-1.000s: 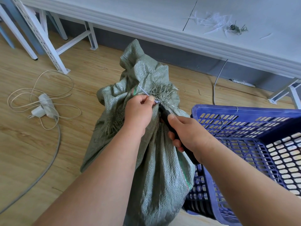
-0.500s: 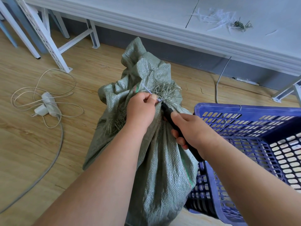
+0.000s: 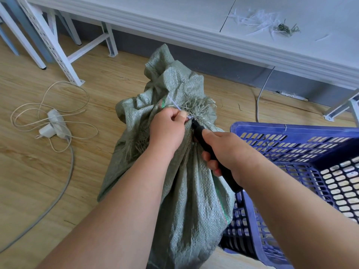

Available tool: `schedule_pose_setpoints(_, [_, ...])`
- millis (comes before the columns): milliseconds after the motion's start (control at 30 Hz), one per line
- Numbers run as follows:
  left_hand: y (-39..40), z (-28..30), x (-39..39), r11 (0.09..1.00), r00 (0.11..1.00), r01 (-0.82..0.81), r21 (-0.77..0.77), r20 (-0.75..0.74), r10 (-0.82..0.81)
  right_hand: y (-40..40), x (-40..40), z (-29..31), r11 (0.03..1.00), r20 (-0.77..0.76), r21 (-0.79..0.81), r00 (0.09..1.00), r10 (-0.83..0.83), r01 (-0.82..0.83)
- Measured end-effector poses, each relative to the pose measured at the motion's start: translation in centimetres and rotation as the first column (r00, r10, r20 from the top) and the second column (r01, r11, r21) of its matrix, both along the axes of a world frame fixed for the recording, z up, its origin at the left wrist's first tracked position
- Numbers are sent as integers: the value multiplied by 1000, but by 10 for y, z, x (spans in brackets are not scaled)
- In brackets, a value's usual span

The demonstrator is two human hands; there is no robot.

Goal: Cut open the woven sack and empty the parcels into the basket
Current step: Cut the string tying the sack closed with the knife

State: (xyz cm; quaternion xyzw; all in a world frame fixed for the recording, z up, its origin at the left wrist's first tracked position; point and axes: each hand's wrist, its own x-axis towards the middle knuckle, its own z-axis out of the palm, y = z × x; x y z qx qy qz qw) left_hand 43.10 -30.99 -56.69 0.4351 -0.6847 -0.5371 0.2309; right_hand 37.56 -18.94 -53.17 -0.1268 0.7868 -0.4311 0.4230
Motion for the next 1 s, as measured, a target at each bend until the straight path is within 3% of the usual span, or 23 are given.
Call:
schedule_pose_setpoints(100, [0,-1,0,1000,1000,-4,-16,7,5,1,-1,0,1000,5,-12,1000,8,-8])
schedule_pose_setpoints(300, [0,1,-1,988,994,-44,151,-92,58,11,6,-15,996,-115,-85,993,18,-28])
schedule_pose_setpoints(667, [2,1,-2,964,988,-52,262,-128,88,15,16,-17,993,-185,-111,983,19,-40])
schedule_pose_setpoints(767, [3,1,-1,970,987,-59,238,-135,93,14,17,-12,996,-133,-86,991,14,-26])
schedule_pose_setpoints(900, [-3,0,4,994,992,-71,84,-98,79,15,1,12,974,-95,125,975,199,-187])
schedule_pose_setpoints(1000, [-6,0,6,996,993,-43,82,-109,52,19,-1,25,980,-87,58,977,197,-192])
